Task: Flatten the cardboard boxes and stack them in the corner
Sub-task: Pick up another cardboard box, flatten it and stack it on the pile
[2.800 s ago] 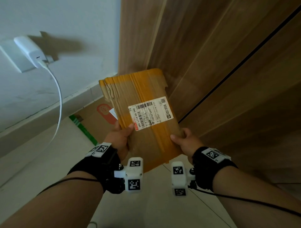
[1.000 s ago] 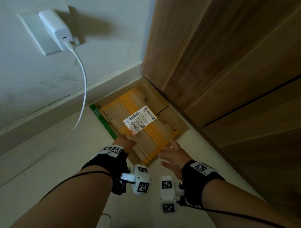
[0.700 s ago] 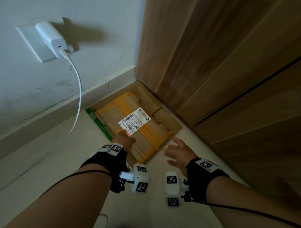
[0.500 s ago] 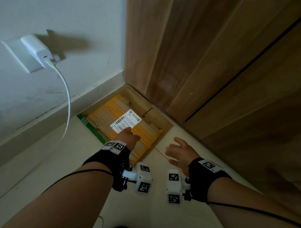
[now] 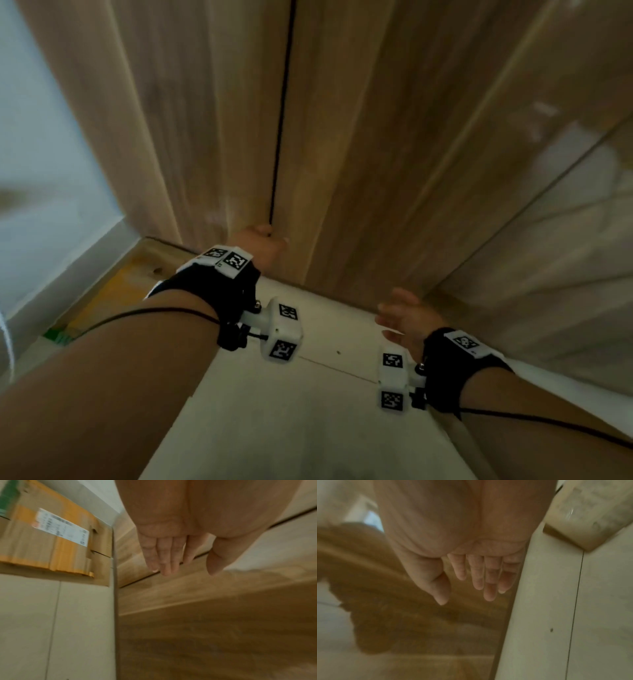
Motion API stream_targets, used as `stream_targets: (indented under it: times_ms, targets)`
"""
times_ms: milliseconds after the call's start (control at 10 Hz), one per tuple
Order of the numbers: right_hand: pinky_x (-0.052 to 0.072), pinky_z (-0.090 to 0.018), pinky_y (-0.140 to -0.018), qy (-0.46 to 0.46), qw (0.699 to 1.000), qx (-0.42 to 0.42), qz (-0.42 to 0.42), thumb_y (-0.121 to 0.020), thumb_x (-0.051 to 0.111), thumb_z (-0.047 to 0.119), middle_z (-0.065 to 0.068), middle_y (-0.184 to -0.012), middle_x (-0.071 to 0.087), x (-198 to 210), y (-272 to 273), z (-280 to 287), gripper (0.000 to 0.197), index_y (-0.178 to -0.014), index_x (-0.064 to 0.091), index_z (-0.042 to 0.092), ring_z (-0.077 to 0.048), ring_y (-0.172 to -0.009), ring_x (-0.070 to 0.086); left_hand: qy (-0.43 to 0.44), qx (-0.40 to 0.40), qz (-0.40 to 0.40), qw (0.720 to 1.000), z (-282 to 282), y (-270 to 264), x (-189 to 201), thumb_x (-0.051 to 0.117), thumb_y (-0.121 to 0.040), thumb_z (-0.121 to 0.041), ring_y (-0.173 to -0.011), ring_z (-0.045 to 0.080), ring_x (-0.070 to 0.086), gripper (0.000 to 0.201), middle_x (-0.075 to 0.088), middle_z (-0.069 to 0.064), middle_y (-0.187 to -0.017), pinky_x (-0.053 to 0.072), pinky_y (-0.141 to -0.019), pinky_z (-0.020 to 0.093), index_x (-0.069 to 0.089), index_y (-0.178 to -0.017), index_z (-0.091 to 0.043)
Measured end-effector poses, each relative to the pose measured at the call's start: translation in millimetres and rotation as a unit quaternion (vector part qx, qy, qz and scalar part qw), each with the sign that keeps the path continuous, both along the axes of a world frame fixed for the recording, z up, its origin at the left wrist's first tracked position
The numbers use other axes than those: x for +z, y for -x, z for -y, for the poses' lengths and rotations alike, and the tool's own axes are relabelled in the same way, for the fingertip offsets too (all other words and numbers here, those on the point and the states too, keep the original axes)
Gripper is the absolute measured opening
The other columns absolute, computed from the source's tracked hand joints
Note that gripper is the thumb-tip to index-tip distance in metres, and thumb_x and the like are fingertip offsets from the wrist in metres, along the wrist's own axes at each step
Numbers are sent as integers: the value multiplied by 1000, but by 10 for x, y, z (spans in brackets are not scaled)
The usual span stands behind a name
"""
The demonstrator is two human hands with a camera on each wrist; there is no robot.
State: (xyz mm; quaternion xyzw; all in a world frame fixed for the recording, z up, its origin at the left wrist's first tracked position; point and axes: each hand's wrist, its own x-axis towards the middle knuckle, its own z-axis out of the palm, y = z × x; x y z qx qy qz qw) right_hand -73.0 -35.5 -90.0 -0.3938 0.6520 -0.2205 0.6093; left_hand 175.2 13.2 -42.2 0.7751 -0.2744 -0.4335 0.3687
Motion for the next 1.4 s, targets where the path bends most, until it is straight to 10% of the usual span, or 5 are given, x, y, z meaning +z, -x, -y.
stream_targets:
  times_ms: [300,600,1100,1300,1400]
  targets:
    - [43,-34,-75,16,995,-89,-39,-83,64,9,-7,-92,59,209,1751,-75,57,-135,42,16,-23,-92,53,22,-91,-20,995,312,1461,385,59,-86,-29,-96,28,62,51,64,13,-106,51,-88,36,45,-134,-17]
    - [46,-38,-101,-36,979,-90,-181,-82,63,24,-15,-137,49,-220,2587,-63,62,-139,41,13,-32,-116,55,-19,-132,-51,990,378,2408,-156,58,-88,-16,-100,23,49,52,50,8,-111,44,-96,42,43,-137,-8]
    - [50,-40,-93,-82,898,45,-430,-76,58,28,-15,-118,60,-832,3218,421,49,-120,50,9,-34,-106,58,-59,-115,-59,990,807,2790,-601,50,-92,-6,-66,12,47,48,51,3,-76,38,-32,9,40,-139,-3]
    - [46,-41,-99,-117,879,56,-459,-80,59,24,-15,-131,52,-1082,3636,502,54,-130,43,10,-35,-119,51,-80,-147,-39,985,922,2922,-834,48,-93,-9,-95,24,51,46,55,20,-129,44,-89,39,41,-138,-3]
    - [46,-41,-99,-116,863,84,-485,-79,60,25,-12,-133,51,-1218,3718,511,59,-133,41,13,-34,-121,50,-100,-149,-61,982,954,2998,-949,48,-93,-8,-86,22,54,47,58,18,-111,43,-85,33,39,-140,-5]
